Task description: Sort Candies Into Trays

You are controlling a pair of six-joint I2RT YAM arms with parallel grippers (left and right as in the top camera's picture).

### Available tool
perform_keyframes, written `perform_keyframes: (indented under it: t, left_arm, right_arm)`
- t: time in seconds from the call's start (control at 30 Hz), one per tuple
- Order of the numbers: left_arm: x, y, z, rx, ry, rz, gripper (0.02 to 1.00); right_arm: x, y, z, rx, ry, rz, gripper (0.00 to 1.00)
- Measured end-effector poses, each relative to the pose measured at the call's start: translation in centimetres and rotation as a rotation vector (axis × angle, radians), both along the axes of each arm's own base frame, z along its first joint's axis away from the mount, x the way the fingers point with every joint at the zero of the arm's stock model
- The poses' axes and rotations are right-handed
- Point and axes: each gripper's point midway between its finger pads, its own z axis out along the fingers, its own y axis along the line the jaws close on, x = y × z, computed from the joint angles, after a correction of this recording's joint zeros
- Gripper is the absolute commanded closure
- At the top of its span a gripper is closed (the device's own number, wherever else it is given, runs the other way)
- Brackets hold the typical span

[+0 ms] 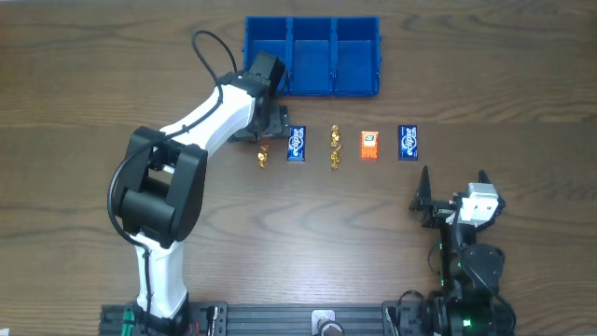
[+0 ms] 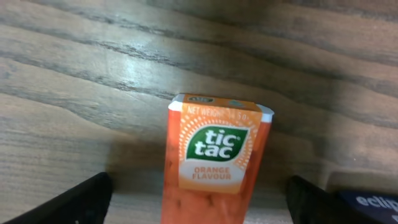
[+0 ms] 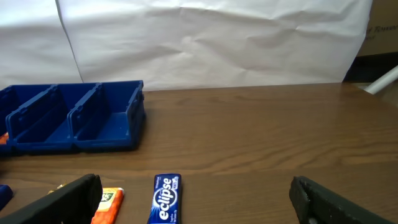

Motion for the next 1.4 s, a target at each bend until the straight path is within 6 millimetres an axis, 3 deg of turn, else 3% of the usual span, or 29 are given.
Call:
perform_keyframes:
  t: [0.3,0.53,0.8,0.97,1.2,1.33,1.4]
  left_arm:
    - [0.2,-0.1,0.0,0.004,-0.01,-0.045,0.566]
    - [0.3,-0.1,0.1,0.003,-0.014,-0.049,0.663]
    - [-0.4,0.1,0.9,0.021,0.029,-0.051,0.693]
    - [1.6,-0.6,5.5,0.0,-0.04,-0.05,0.702]
    - [7.8,-2.2,18.3,-0.067,-0.357,-0.028,0.702]
    - [10.1,-2.4,22.1,-0.082,-0.454,-0.031,0.698]
    - [11.7,-2.1,21.9,-0.074,-0.464,-0.033,0.693]
  right_arm:
    - [0.0,0.0,0.0,0.0,0.0,0.0,0.003]
    - [0.0,0.0,0.0,0.0,0.0,0.0,0.003]
    - [0.0,0.0,0.0,0.0,0.0,0.0,0.003]
    - [0.0,0.0,0.0,0.0,0.0,0.0,0.003]
    - [0.0,0.0,0.0,0.0,0.0,0.0,0.003]
    - [0.0,0.0,0.0,0.0,0.0,0.0,0.003]
    - [0.0,0.0,0.0,0.0,0.0,0.0,0.003]
